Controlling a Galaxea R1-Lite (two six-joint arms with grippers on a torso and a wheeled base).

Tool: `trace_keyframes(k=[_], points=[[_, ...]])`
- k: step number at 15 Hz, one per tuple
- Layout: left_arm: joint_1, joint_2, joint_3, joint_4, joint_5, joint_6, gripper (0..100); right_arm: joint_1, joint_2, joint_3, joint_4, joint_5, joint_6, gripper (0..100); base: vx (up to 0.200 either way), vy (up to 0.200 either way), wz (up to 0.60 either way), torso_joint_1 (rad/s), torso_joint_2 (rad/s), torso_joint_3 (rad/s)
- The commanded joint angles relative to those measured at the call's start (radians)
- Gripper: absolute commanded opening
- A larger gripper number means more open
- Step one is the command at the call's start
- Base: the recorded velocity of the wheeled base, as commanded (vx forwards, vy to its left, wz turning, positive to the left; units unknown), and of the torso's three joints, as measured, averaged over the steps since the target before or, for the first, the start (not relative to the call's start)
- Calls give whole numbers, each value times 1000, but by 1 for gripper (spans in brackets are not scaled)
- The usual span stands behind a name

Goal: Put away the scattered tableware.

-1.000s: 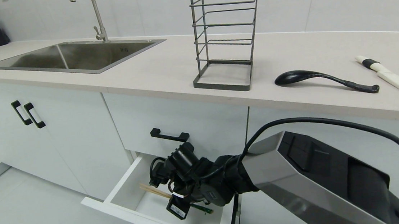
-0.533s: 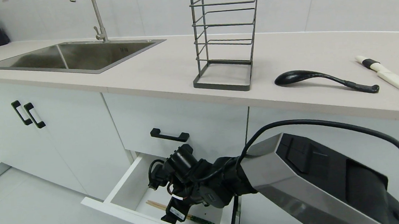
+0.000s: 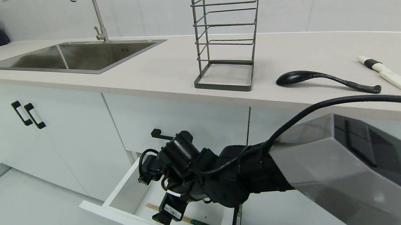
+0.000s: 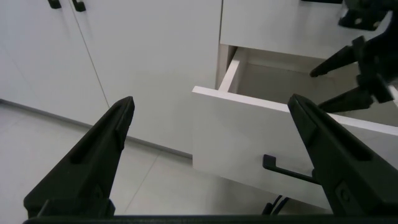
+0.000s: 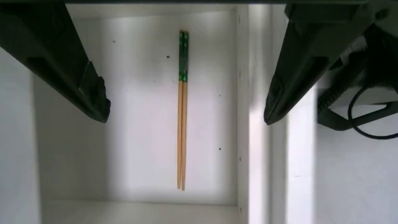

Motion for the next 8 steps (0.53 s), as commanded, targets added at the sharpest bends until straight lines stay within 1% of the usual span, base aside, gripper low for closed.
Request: trace_keyframes(k=[1,5,6,8], points=[[0,1,0,1,0,0,100,17,-125,80,-3,2,-1,100,0,0,0,0,0,0],[0,1,0,1,0,0,100,35,-277,229,-3,-3,-24,100,0,0,0,0,0,0],[0,1,0,1,0,0,100,43,-326,289,-1,-12,-18,100,0,0,0,0,0,0],[0,1,0,1,0,0,100,44,-386,382,-6,-75,-15,100,0,0,0,0,0,0]])
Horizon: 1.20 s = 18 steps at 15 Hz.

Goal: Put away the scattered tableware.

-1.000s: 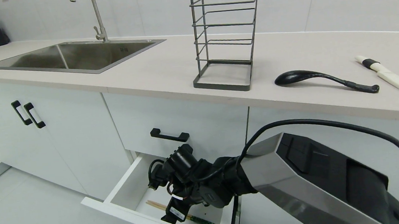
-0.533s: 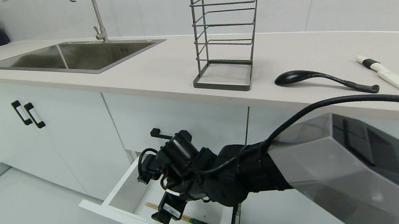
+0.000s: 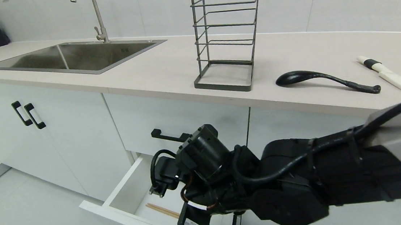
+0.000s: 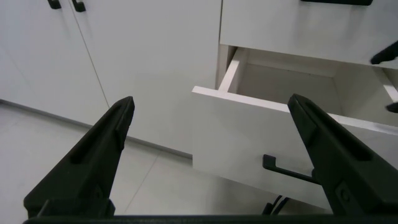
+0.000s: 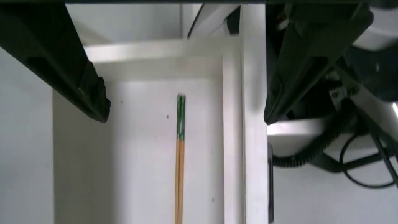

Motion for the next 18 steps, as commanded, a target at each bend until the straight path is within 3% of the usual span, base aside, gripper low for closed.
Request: trace_keyframes(k=[1,3,7,12,18], points=[[0,1,0,0,0,0,100,6,-109,101,-6,-35,3,100,0,0,0,0,0,0],[0,1,0,0,0,0,100,7,-144,181,-16,-36,1,100,0,0,0,0,0,0],[0,1,0,-1,0,0,100,13,-144,198,-38,-48,1,100,0,0,0,7,-13,-7],[0,1,0,0,0,0,100,20,-161,229,-35,-48,3,100,0,0,0,206,-102,-102],[0,1,0,-1,0,0,100,30,-181,253,-32,-50,6,100,0,0,0,214,-572,-212]])
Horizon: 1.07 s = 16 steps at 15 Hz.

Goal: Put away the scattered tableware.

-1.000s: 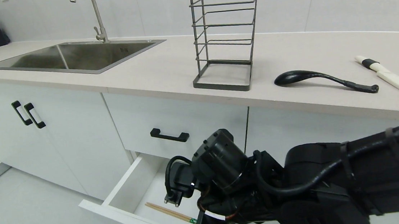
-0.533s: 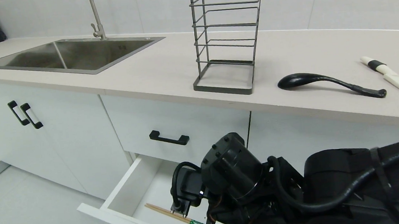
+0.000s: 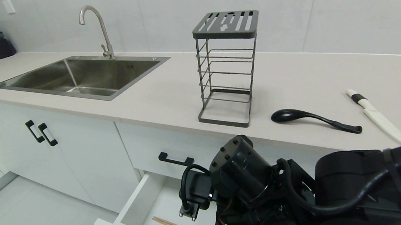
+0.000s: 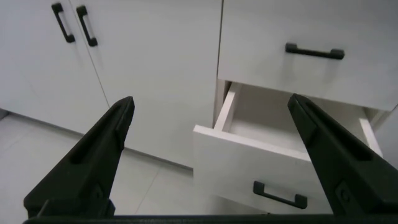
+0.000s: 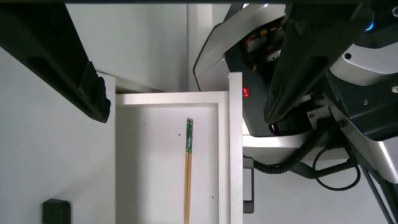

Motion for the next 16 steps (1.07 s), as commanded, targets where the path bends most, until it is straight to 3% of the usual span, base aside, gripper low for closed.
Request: trace_keyframes(k=[1,6,16], points=[[0,1,0,0,0,0,100,4,-4,3,-1,1,0,100,0,0,0,256,-481,-222],[0,1,0,1,0,0,100,9,-4,3,1,1,0,100,0,0,0,155,-481,-214],[0,1,0,1,0,0,100,9,-50,55,55,1,3,100,0,0,0,322,-512,-245]])
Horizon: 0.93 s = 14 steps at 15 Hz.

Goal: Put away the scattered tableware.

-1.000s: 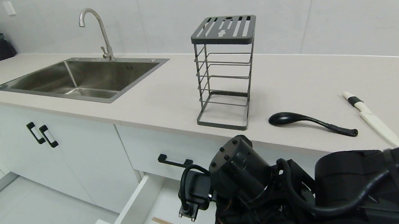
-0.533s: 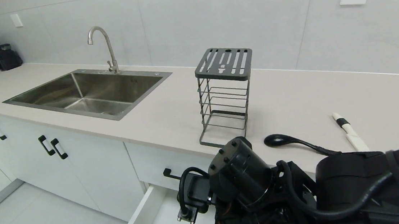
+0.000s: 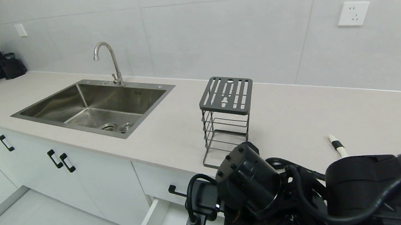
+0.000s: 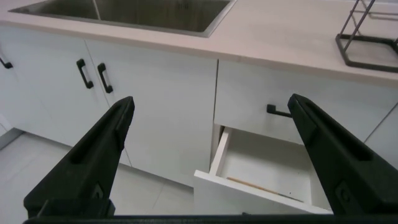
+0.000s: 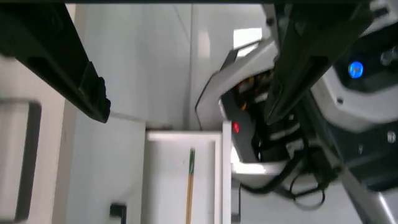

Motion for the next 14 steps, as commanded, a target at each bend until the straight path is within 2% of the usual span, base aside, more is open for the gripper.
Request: trace_keyframes(k=[1,3,6,10,13,14], points=[[0,1,0,1,0,0,100,0,-39,18,47,0,1,100,0,0,0,286,-544,-261],[0,1,0,-1,0,0,100,-6,-64,20,138,3,10,100,0,0,0,290,-561,-271],[0,1,0,1,0,0,100,-29,-77,23,182,9,45,100,0,0,0,136,-261,-118],[0,1,0,1,0,0,100,-74,-116,38,185,17,51,100,0,0,0,9,-19,-9],[0,1,0,1,0,0,100,-130,-125,107,170,32,100,100,0,0,0,0,0,0],[0,1,0,-1,0,0,100,-175,-127,159,115,34,125,100,0,0,0,0,0,0]])
